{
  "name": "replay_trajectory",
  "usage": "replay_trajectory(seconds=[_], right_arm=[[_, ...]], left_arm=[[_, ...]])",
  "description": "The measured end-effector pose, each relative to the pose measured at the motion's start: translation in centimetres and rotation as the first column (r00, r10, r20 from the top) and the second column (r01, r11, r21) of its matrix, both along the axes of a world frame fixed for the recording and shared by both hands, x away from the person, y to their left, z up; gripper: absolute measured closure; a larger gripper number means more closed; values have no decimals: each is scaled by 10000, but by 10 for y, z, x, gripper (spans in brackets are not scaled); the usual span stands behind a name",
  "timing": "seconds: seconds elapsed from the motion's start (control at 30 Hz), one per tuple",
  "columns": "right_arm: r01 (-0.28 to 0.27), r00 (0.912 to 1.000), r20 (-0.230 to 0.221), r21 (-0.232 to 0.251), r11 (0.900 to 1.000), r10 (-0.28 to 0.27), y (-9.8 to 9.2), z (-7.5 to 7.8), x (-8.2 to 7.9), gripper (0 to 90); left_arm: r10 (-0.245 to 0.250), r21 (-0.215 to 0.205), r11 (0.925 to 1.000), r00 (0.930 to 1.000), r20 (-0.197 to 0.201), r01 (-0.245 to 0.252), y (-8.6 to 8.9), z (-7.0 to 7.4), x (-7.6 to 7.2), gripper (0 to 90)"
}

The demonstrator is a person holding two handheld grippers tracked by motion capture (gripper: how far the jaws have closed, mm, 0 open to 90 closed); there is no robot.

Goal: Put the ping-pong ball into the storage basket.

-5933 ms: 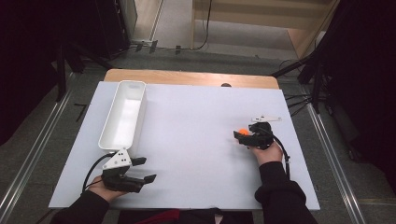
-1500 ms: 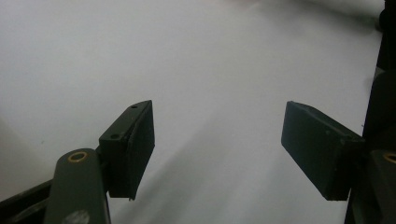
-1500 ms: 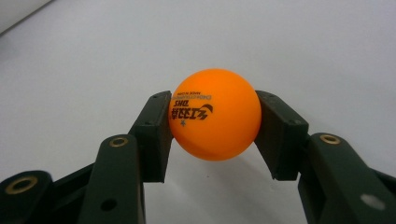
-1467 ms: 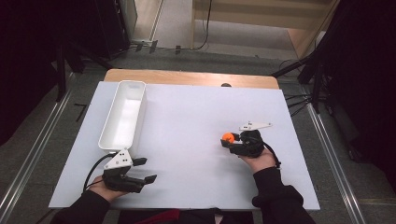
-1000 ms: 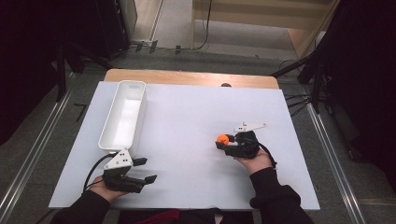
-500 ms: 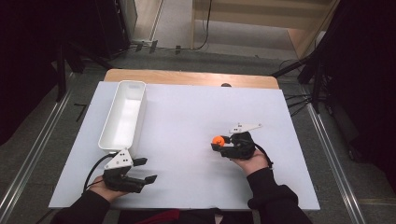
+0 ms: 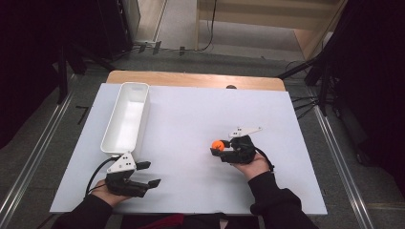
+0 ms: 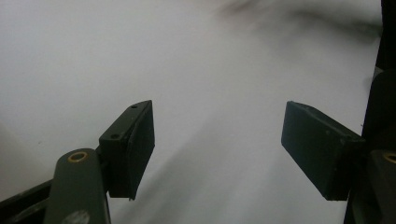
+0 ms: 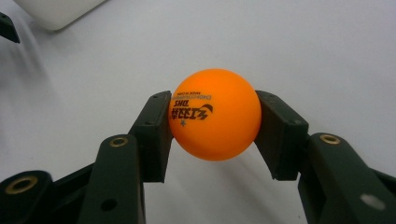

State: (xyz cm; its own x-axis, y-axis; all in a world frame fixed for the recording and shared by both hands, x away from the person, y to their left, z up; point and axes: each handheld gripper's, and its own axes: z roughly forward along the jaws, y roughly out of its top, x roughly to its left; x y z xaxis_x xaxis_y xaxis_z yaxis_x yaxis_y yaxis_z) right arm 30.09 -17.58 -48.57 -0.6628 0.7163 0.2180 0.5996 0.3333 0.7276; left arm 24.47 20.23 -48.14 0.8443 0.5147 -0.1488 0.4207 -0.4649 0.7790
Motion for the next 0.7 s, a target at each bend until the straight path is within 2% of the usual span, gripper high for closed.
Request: replay_trajectory(seconds=[0.7], right_arm=[[-193,9998,31,81,9998,193,15,0,4,483]], left_arm=[[-8,7,10000,10000,-12,8,0,0,0,264]])
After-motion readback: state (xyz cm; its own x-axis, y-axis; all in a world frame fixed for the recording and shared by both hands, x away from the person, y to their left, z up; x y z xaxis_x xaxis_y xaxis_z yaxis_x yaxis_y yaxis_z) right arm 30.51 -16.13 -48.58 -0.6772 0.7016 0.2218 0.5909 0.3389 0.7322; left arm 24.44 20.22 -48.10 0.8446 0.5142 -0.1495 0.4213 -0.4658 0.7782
